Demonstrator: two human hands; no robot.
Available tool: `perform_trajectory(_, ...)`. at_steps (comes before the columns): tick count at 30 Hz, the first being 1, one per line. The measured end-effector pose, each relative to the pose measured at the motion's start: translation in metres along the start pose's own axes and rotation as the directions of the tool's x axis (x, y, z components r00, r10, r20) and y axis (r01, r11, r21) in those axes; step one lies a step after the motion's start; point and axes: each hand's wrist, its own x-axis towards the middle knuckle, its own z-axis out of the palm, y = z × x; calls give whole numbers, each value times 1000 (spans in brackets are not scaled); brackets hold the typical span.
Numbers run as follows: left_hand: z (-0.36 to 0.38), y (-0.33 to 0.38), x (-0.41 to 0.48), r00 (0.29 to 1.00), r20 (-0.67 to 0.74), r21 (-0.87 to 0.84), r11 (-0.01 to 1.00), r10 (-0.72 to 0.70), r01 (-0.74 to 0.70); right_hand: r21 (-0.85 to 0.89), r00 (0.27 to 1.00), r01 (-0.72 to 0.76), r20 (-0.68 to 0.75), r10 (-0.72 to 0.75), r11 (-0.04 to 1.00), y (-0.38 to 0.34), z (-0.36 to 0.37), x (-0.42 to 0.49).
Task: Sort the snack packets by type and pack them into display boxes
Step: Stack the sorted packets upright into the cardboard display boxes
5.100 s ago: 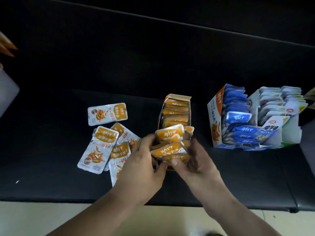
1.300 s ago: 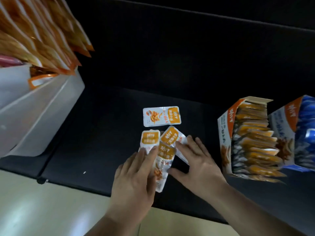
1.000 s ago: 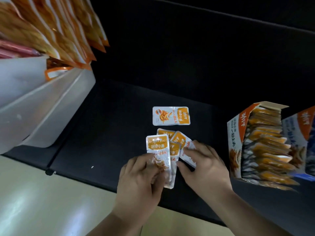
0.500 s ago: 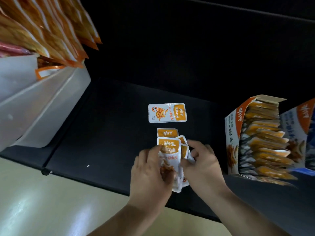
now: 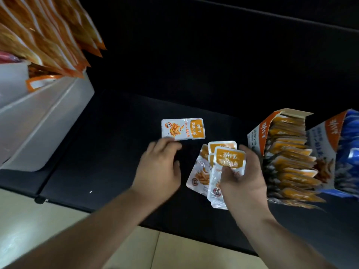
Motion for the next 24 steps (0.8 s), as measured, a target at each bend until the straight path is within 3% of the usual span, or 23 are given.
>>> perform_trajectory(5, -4, 18, 46, 952, 278, 125, 978, 127, -167, 12, 999, -9, -47, 10, 1000, -3, 4, 12)
perform_trajectory(8, 13, 30, 26, 960, 280, 214, 974, 8, -71, 39, 994, -100, -45, 102, 994, 2, 7, 16)
perform_trajectory(13, 20, 31, 0, 944, 228, -100, 958, -240, 268, 15, 991, -135, 14, 134, 991, 4, 4, 12)
perform_trajectory(16, 2, 22, 2, 897, 192, -311, 843, -397, 440, -21, 991, -120, 60, 121, 993, -2, 2, 10)
perform_trajectory(18, -15, 23, 4, 873, 183, -538, 697, -453, 474, -34, 992, -99, 70, 101, 995, 0, 2, 11)
perform_trajectory(21, -25, 37, -4, 851, 338, -704, 493, -402, 512, -57, 992, -62, 105, 67, 996, -2, 3, 13)
perform_trajectory(24, -12, 51, -19, 851, 443, -629, 579, -283, 520, -16, 988, -77, 133, 78, 997, -3, 6, 18)
